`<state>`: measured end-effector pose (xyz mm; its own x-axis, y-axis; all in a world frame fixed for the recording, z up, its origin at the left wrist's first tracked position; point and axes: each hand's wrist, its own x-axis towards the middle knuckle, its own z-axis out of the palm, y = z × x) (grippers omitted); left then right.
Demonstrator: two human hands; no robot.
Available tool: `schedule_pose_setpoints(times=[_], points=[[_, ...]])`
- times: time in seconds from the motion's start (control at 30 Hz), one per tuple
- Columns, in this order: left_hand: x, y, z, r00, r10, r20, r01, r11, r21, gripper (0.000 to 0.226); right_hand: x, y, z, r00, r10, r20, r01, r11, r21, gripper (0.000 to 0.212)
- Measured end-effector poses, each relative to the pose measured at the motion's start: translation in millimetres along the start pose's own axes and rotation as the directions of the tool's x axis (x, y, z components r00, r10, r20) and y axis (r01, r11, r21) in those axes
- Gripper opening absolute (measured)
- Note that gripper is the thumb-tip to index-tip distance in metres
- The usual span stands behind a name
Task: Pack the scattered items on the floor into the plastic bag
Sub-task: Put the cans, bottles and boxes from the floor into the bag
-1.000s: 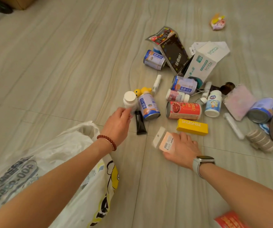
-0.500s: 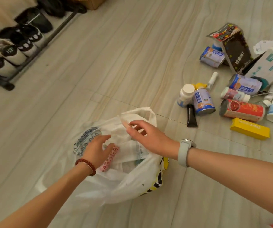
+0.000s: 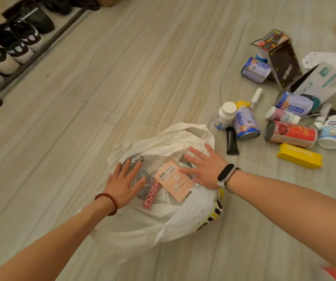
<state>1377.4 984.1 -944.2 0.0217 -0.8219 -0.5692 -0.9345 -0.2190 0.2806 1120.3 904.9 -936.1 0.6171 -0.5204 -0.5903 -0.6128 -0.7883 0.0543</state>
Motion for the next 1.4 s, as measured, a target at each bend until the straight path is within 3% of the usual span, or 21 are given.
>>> schedule_pose_setpoints(times=[0.1,0.17,0.23,0.27,0.33,0.4,0.53,0.63,0.73,0.8,0.9,1.0,1.07,1.17,1.27,1.4], points=[[19,36,-5,0.996,0.038,-0.075,-0.033,0.997,0.064,0.059,-12,22,-3,0.997,0.048,-0.056,-0.039,0.988,0.152,0.046],[30,59,-13,0.979,0.083,-0.184,-0.065,0.993,0.098,0.054,-23,32,-7,0.962,0.111,-0.251,-0.033,0.955,0.296,0.041],[38,77,-20,0.950,0.131,-0.285,-0.109,0.990,0.093,0.051,-33,46,-7,0.816,0.287,-0.502,-0.078,0.915,0.396,0.038],[42,85,-24,0.929,0.154,-0.336,-0.137,0.988,0.076,0.051,-37,56,-6,0.713,0.437,-0.548,-0.145,0.857,0.494,0.033],[51,105,-35,0.889,0.208,-0.408,-0.216,0.976,0.026,0.061,-43,80,1,0.548,0.740,-0.389,-0.309,0.611,0.728,0.026],[66,131,-48,0.859,0.268,-0.437,-0.316,0.948,-0.039,0.066,-44,103,14,0.494,0.854,-0.165,-0.439,0.408,0.800,0.036],[102,195,-59,0.834,0.343,-0.431,-0.439,0.887,-0.143,0.064,-33,131,34,0.532,0.847,0.022,-0.447,0.258,0.857,0.053],[123,236,-54,0.840,0.430,-0.329,-0.484,0.869,-0.099,0.072,-17,140,41,0.549,0.827,0.119,-0.406,0.140,0.903,0.061],[146,263,-48,0.891,0.400,-0.214,-0.426,0.900,-0.092,0.082,-7,140,49,0.531,0.838,0.124,-0.391,0.112,0.913,0.068],[158,274,-45,0.935,0.309,-0.173,-0.336,0.929,-0.153,0.075,-3,139,53,0.520,0.844,0.132,-0.367,0.081,0.927,0.067],[156,282,-42,0.944,0.231,-0.235,-0.279,0.941,-0.193,0.051,-5,140,55,0.518,0.838,0.170,-0.296,-0.010,0.955,0.063],[139,278,-55,0.896,0.229,-0.380,-0.345,0.899,-0.271,0.049,-18,135,55,0.540,0.820,0.191,-0.073,-0.181,0.981,0.057],[122,267,-73,0.841,0.225,-0.493,-0.415,0.852,-0.320,0.048,-30,131,48,0.546,0.821,0.167,0.051,-0.231,0.972,0.052],[86,238,-96,0.808,0.274,-0.521,-0.451,0.856,-0.250,0.051,-46,127,28,0.564,0.823,0.065,0.151,-0.180,0.972,0.046],[49,205,-105,0.883,0.269,-0.384,-0.357,0.917,-0.178,0.060,-57,114,-1,0.646,0.758,-0.088,0.194,-0.051,0.980,0.046],[13,167,-80,0.962,0.113,-0.250,-0.171,0.960,-0.222,0.066,-61,79,-32,0.786,0.567,-0.246,0.170,0.184,0.968,0.052]])
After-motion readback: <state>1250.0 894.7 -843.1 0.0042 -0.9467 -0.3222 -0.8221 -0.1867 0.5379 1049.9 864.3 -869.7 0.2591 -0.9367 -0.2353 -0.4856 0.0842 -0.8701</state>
